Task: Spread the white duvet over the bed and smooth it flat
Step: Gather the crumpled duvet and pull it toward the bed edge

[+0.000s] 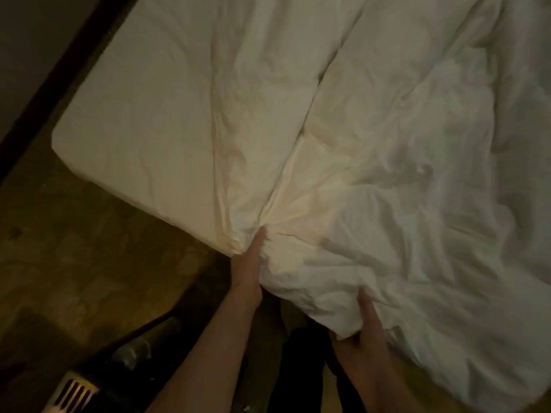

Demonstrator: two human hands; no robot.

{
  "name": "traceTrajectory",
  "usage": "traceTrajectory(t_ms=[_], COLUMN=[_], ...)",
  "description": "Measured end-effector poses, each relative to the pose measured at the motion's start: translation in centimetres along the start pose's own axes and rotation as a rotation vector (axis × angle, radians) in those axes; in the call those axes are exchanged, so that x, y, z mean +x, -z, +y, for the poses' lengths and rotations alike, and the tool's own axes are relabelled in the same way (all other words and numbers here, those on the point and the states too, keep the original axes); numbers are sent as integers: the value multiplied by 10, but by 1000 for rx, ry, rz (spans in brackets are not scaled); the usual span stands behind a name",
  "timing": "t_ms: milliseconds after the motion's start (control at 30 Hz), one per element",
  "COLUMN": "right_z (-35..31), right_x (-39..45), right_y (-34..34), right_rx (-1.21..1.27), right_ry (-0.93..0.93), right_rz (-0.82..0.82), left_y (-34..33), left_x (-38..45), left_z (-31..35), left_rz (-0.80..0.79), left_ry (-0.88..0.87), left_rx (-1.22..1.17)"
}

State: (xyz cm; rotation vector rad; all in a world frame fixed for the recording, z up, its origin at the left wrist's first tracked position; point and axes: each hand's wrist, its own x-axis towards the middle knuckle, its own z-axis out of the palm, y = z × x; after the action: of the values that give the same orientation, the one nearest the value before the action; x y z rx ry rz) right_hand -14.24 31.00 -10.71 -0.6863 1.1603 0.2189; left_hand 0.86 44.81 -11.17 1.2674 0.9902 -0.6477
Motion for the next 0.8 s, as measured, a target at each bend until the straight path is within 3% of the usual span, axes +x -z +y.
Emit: traceTrajectory(t_ms=[33, 67, 133, 200, 233, 267, 300, 333, 400, 433, 533, 567, 633, 700, 733, 767, 800], right_z=[-2, -9, -26, -43, -47, -43, -40, -34, -3, 16, -7, -10, -32, -48, -40, -53, -49], right_x=[-3, -4, 4, 20, 29, 41, 41, 36, 30, 37, 92, 95, 68, 27, 12, -11, -16], right_y=[-13, -33, -62, -85, -82, -77, -77, -72, -36, -26, -53, -59, -67, -88, -94, -124, -139], right_rx=[262, 363, 402, 263, 208, 222, 217, 147, -227, -411, -431, -581, -501, 25, 368, 559, 578], right_ry=[-96, -182, -158, -18, 115, 125, 48, -98, -32, 49, 106, 81, 0, -58, -39, -127, -205], right_rz=[-80, -133, -135, 71, 320, 608, 771, 708, 622, 775, 1170, 1369, 1239, 734, 370, 31, -18], left_y=[-11, -20, -32, -32, -28, -23, -19, -17, -22, -29, -49, -53, -60, -72, -75, -78, -81], left_x=[-9, -13, -20, -20, -24, -27, -31, -36, -50, -55, -56, -50, -38, -13, -3, 3, 1], left_z=[1, -2, 1, 8, 11, 9, 1, -10, -29, -34, -22, -16, 10, 32, 40, 49, 60], left_rz=[-65, -112, -120, -113, -109, -87, -43, 2, 103, 138, 136, 137, 44, 6, 5, -36, -38], left_ry=[57, 82, 9, -112, -138, -145, -128, -84, -20, -2, 125, 113, 69, 44, 37, 66, 75], left_rx=[48, 93, 142, 160, 153, 155, 181, 240, 326, 334, 238, 180, 134, 139, 127, 137, 173])
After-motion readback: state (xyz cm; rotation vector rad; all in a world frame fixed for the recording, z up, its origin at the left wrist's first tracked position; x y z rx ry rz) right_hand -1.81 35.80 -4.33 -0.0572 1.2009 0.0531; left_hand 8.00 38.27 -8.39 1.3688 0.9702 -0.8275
